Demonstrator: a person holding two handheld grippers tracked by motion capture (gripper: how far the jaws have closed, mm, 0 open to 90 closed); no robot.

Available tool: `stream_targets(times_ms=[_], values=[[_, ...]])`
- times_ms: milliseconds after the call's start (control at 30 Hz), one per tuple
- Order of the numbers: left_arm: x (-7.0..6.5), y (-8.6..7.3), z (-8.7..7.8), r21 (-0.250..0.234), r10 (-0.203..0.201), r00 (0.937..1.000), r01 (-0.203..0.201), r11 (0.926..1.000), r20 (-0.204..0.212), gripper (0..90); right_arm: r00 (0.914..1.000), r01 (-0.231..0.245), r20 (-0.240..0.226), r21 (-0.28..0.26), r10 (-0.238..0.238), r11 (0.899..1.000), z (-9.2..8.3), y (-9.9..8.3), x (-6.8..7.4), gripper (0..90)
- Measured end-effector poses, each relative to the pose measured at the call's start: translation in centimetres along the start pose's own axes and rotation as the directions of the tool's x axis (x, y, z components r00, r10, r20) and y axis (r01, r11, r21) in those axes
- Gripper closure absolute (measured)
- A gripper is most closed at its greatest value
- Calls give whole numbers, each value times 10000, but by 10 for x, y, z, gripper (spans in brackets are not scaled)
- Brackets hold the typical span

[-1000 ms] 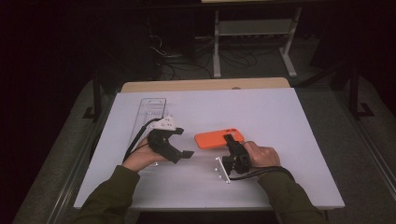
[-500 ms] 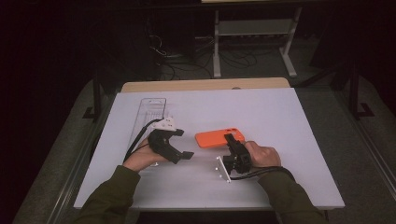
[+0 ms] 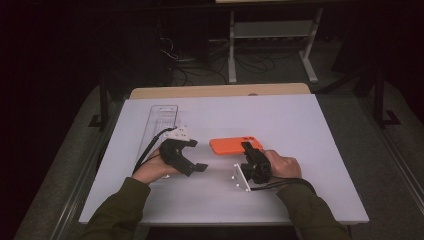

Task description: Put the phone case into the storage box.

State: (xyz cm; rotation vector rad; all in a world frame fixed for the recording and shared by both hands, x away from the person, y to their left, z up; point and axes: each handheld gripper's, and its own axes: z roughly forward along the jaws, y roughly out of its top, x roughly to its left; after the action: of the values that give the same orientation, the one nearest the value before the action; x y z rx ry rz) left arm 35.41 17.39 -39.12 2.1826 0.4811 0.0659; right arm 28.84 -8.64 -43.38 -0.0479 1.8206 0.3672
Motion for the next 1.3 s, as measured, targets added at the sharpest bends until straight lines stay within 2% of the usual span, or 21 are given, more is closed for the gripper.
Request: stream_targets(times_ms=[33,167,200,233,267,367,400,700,733,833,867,900,967,1100,1300], values=[[0,0,0,16,4,10000,-4,10000,1,0,9999,-164,-35,47,164,9999,0,0,0,828],[0,0,0,54,-123,9999,123,9999,11,0,9998,-168,-80,-33,167,9999,0,-1,-3,828],[0,0,0,73,-102,9999,102,9999,3,0,9989,-444,-175,22,445,9990,0,-2,-3,827],[0,0,0,80,-37,10000,37,10000,-5,0,9989,-444,-175,22,445,9990,0,-2,-3,827],[0,0,1,107,86,10000,-85,9999,-18,0,9972,-700,-258,48,701,9975,0,-2,-4,828],[0,0,1,131,84,10000,-84,9999,-18,0,9958,-826,-379,86,829,9965,0,-2,-5,828],[-1,0,1,132,-63,10000,63,9999,3,0,9958,-807,-416,107,810,9967,0,-2,-5,827],[0,0,2,134,109,9999,-109,9999,-11,0,9898,-1247,-684,68,1248,9922,0,-3,-9,827],[-1,0,2,23,-19,10000,19,10000,-4,0,9896,-1260,-687,49,1260,9920,0,-3,-9,827],[1,0,1,206,163,9999,-162,9997,-23,0,9885,-1339,-714,4,1336,9910,0,-4,-11,828],[-1,0,2,29,-50,10000,50,10000,-7,0,9856,-1502,-773,67,1502,9886,0,-4,-11,828],[-1,0,2,48,-108,9999,108,9999,-10,0,9844,-1652,-624,-46,1646,9863,0,-3,-11,827],[-2,0,3,60,-219,9998,219,9997,0,0,9805,-1803,-794,-2,1797,9836,0,-4,-11,828],[-1,0,3,87,-73,10000,74,9999,-12,0,9769,-1976,-829,-12,1968,9803,0,-4,-14,828],[-1,0,2,93,-78,10000,78,9999,-11,0,9689,-2275,-986,55,2269,9738,0,-6,-17,827]])
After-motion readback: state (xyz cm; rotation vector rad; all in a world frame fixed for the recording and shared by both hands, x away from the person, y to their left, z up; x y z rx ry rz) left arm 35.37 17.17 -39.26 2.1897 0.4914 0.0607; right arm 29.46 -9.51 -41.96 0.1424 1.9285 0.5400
